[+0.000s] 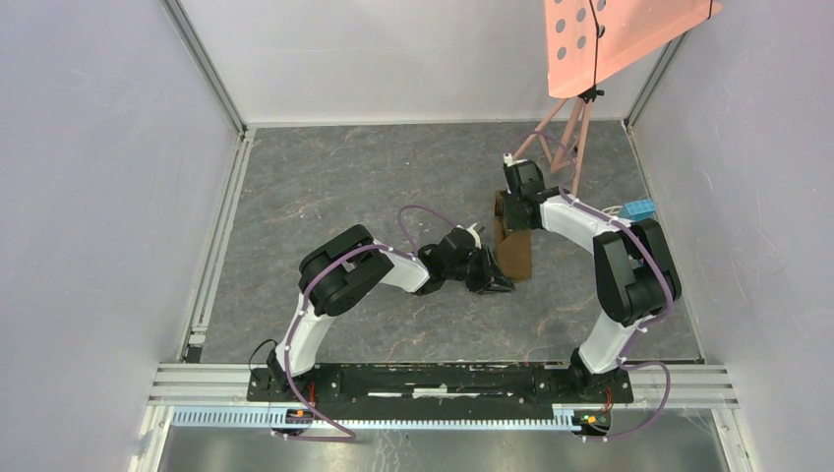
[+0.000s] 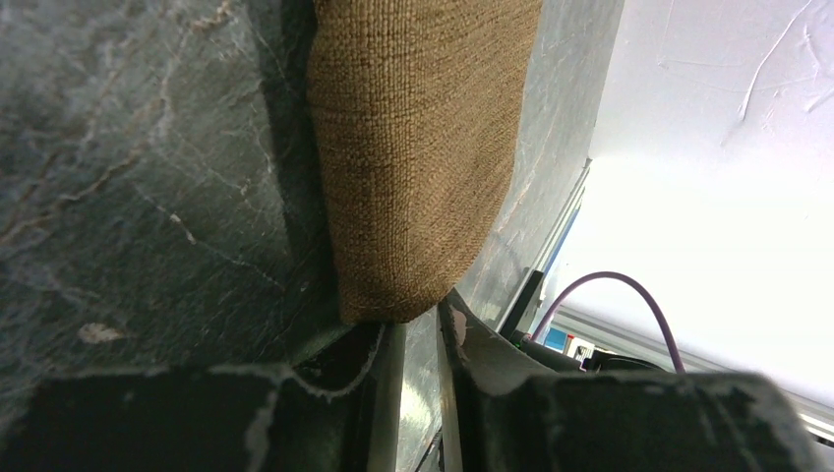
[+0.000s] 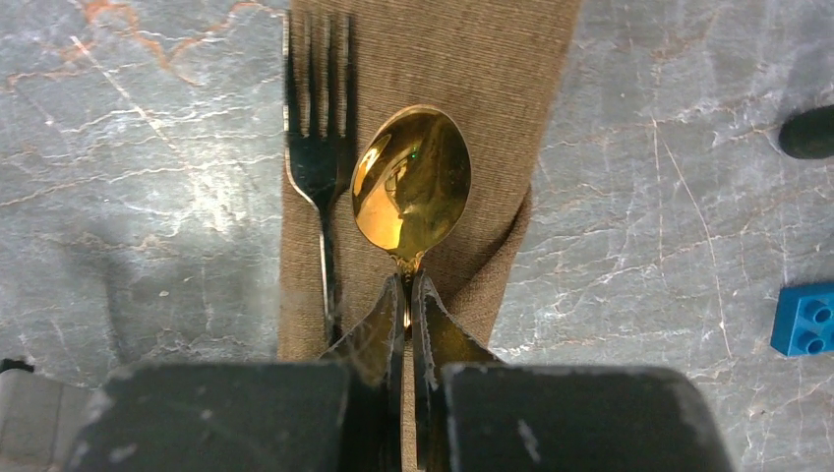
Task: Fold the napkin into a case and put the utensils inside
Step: Insert the spoon into the folded napkin, then reset both arms
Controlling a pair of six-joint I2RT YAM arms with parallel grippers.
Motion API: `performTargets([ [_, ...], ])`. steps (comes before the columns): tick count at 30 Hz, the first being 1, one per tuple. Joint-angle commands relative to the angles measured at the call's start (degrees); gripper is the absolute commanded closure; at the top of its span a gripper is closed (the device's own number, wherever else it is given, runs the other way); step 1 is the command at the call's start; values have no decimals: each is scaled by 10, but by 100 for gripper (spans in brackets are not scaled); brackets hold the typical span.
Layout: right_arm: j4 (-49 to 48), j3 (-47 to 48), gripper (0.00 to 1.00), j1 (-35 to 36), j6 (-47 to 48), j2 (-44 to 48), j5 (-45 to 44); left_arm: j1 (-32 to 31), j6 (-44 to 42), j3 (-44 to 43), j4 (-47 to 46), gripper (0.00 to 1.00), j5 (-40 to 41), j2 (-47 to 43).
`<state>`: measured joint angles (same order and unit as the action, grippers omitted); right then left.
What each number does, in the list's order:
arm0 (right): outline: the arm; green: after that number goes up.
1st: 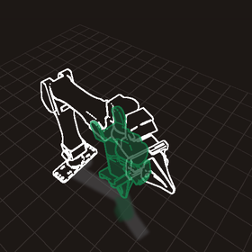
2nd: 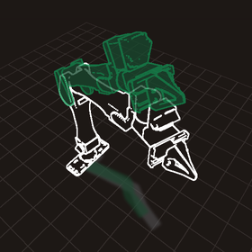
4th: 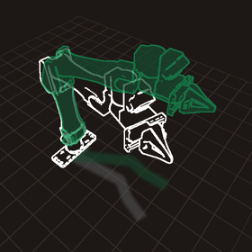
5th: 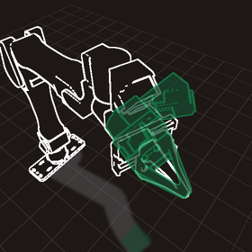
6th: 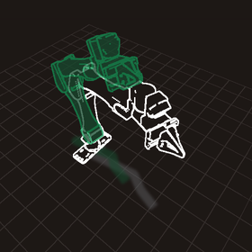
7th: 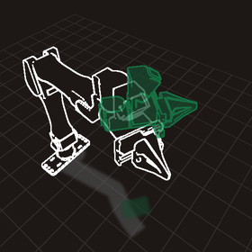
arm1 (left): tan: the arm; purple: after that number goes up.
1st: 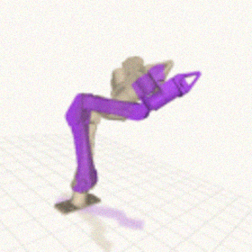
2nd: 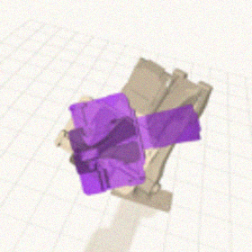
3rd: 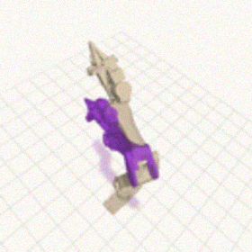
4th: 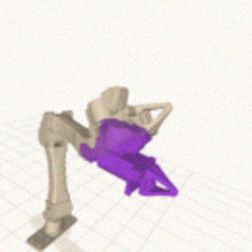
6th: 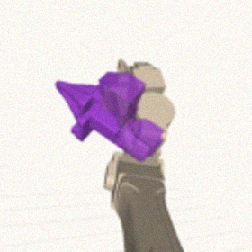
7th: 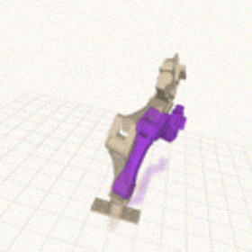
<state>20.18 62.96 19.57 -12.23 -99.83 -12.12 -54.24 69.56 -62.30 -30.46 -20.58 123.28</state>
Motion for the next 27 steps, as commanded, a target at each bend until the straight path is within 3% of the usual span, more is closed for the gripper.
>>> performTargets([
  [1, 9, 15, 100, -20, -19, 14, -10, 2, -2, -10, 15, 74, 29, 0],
  [4, 8, 25, 95, -25, -17, 0, 3, 2, -4, -10, 16, 74, 29, -1],
  [8, 12, 36, 77, -30, -4, -16, 15, 3, 0, 4, 11, 73, 36, -16],
  [11, -3, 26, 65, -29, 6, 9, 19, 3, -8, 64, -25, 67, 80, -71],
  [16, 26, 29, 54, -12, 51, 91, 13, 6, -91, 130, 35, 56, 127, -207],
  [18, 40, 18, 51, 3, 67, 153, 33, 5, -141, 151, 79, 54, 150, -286],
  [23, 35, -79, 33, 33, 94, 393, 153, 4, -287, 164, 272, 46, 269, -542],
  [27, 72, -76, 24, 32, 113, 556, 161, 4, -398, 104, 427, 37, 361, -713],
])
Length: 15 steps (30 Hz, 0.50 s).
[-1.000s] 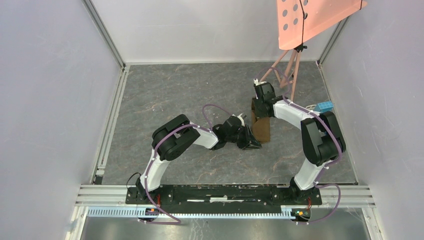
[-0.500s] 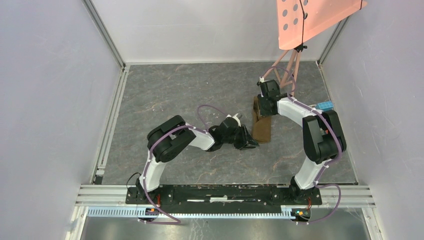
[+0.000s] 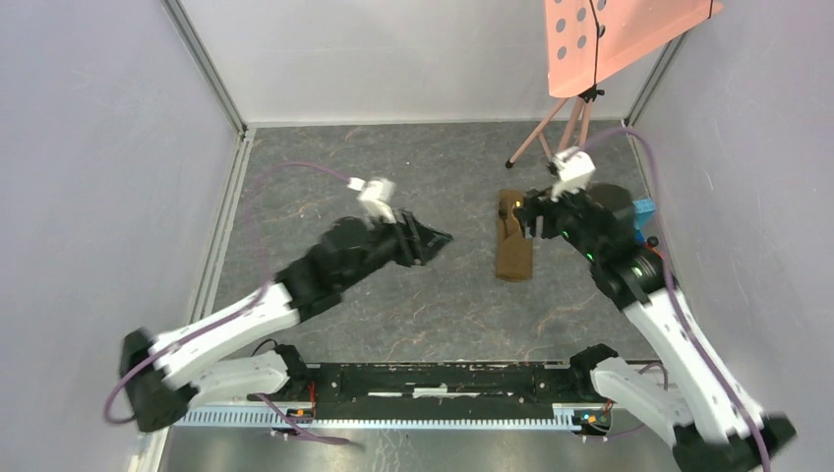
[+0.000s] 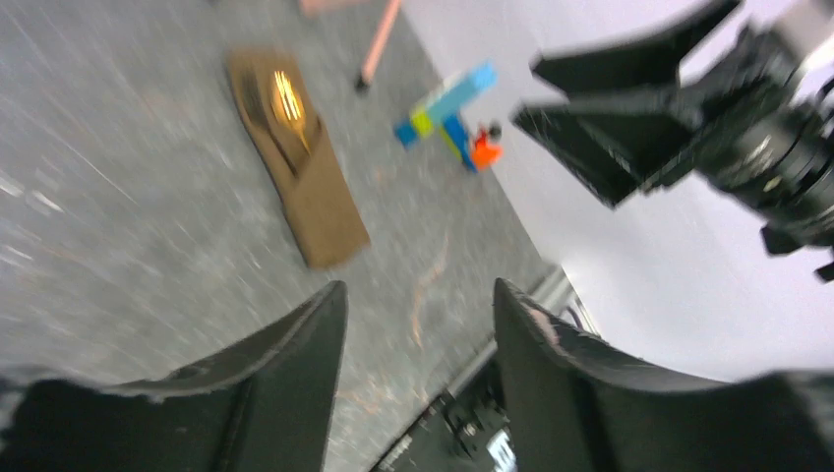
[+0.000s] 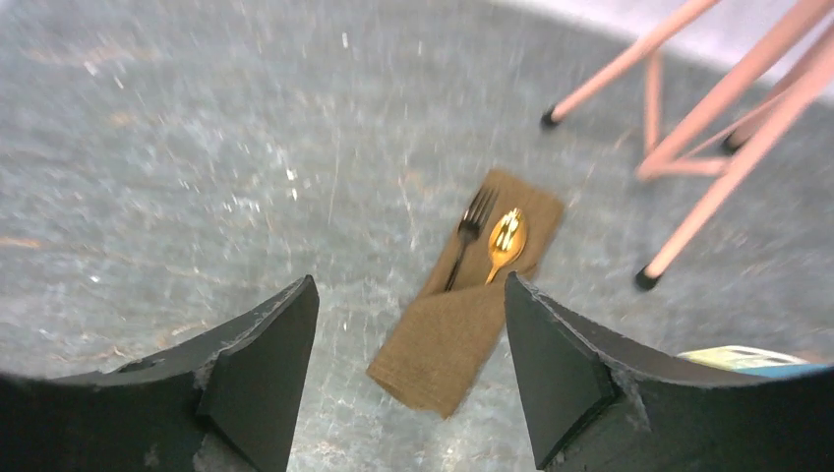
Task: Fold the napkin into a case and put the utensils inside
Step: Reset both arms
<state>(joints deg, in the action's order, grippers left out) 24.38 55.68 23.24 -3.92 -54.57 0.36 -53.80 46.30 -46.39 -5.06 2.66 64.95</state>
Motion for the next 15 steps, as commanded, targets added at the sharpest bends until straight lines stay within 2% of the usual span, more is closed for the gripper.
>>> performTargets([
  [1, 35, 6, 23, -5, 30, 136, 26, 1, -186, -80, 209, 33, 147, -155],
  [5, 69, 82, 7, -4, 16, 236, -29, 1, -265, -193, 323, 23, 195, -228],
  [6, 79, 107, 2, -4, 16, 247, -36, 1, -277, -219, 345, 6, 202, -236],
  [7, 92, 130, 2, -4, 16, 261, -48, 1, -288, -250, 369, 0, 207, -243],
  [11, 127, 197, 2, -5, -2, 291, -107, 1, -311, -329, 433, 0, 216, -265],
  [15, 134, 212, 2, -5, -14, 324, -138, 1, -321, -368, 465, 0, 220, -286],
])
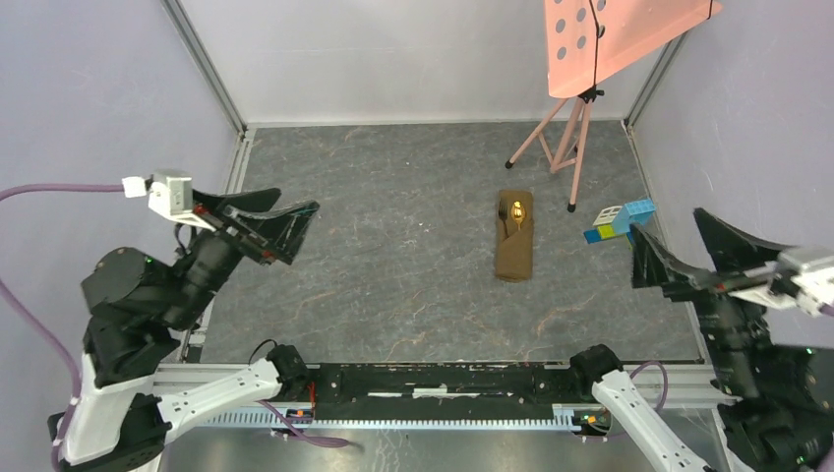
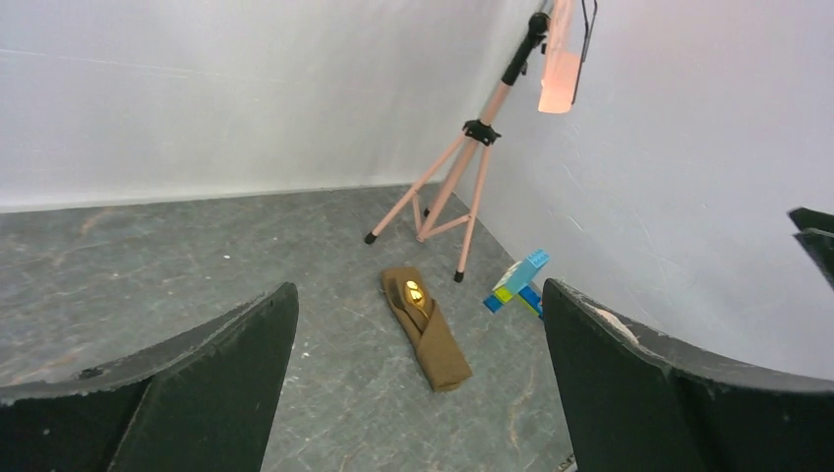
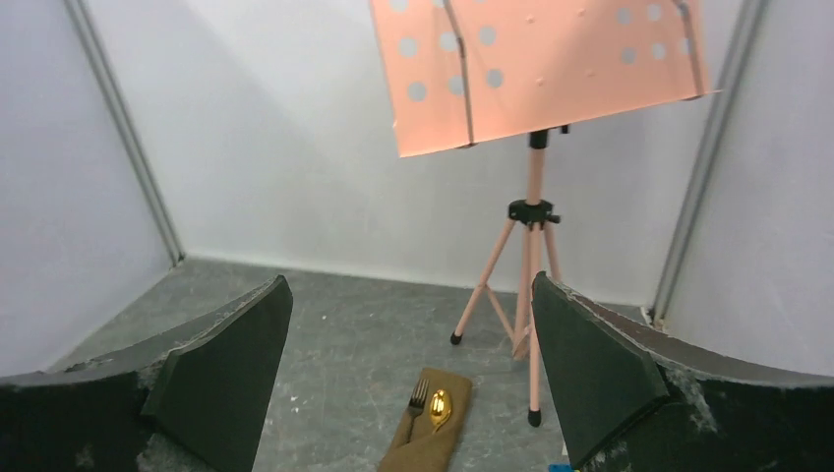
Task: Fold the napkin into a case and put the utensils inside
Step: Reset both arms
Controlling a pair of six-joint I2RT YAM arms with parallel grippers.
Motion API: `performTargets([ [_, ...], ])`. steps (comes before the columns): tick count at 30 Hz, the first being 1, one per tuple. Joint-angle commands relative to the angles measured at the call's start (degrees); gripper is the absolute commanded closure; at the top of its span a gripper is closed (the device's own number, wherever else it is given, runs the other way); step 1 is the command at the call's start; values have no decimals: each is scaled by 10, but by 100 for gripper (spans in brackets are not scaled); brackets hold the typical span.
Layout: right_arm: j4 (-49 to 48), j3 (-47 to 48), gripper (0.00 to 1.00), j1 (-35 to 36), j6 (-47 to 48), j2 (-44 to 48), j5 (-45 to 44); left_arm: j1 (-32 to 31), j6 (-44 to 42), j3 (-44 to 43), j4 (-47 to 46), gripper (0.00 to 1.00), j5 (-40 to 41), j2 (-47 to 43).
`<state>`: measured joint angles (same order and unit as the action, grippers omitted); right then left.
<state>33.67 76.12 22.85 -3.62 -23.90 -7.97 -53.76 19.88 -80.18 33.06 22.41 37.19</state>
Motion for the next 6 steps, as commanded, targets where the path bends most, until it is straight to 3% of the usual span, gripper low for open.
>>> performTargets([
  [1, 39, 8, 2, -1, -23, 24, -61, 1, -58, -37, 87, 0, 24, -13],
  [6, 38, 7, 2, -2, -28, 37, -67, 1, -56, -62, 104, 0, 24, -17],
])
